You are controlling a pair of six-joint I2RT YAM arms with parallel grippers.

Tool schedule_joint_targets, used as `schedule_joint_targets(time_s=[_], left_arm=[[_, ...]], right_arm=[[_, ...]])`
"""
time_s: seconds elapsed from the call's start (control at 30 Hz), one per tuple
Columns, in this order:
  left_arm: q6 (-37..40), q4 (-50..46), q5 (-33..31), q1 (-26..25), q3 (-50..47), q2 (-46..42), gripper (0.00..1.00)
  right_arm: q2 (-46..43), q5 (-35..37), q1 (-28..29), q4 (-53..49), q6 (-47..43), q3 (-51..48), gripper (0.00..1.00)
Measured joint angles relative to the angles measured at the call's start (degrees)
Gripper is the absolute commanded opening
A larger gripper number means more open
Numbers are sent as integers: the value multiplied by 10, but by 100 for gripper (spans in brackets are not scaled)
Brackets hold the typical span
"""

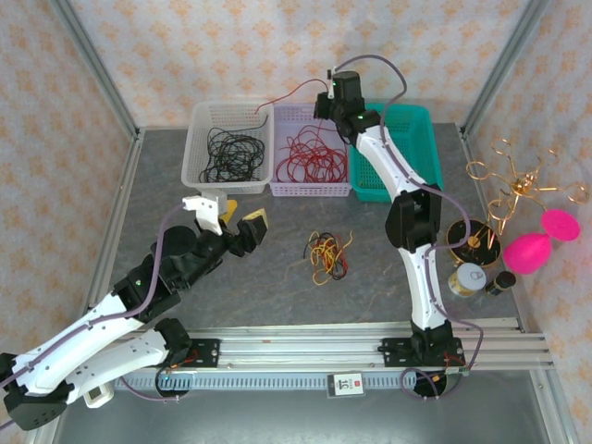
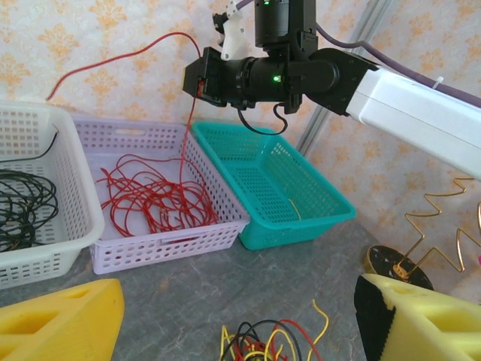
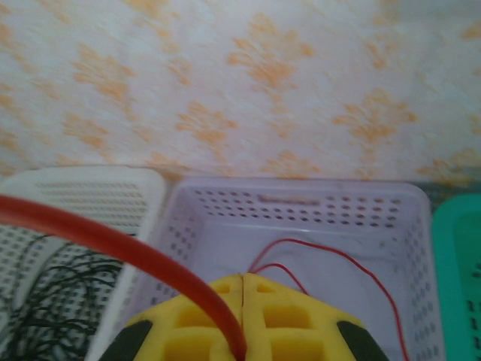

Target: Untangle the cables

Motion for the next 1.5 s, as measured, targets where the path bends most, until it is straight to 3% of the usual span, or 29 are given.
schedule_joint_targets(time_s=[0.23,0.8,0.97,1.23,1.5], left_arm=[[0,0,-1,0,-18,7,80],[0,7,-5,0,-21,20,80],[0,11,-4,0,-21,28,80],[0,16,-4,0,-21,35,82],[-2,21,-3,0,-25,37,84]], right_arm=[[-13,8,-24,0,5,-62,0],[-12,58,-20,-25,19,-114,1],[7,71,-13,-25,20,-113,11],[70,89,19,-40,20,-82,37],[71,97,22,-53,13,-58,56]])
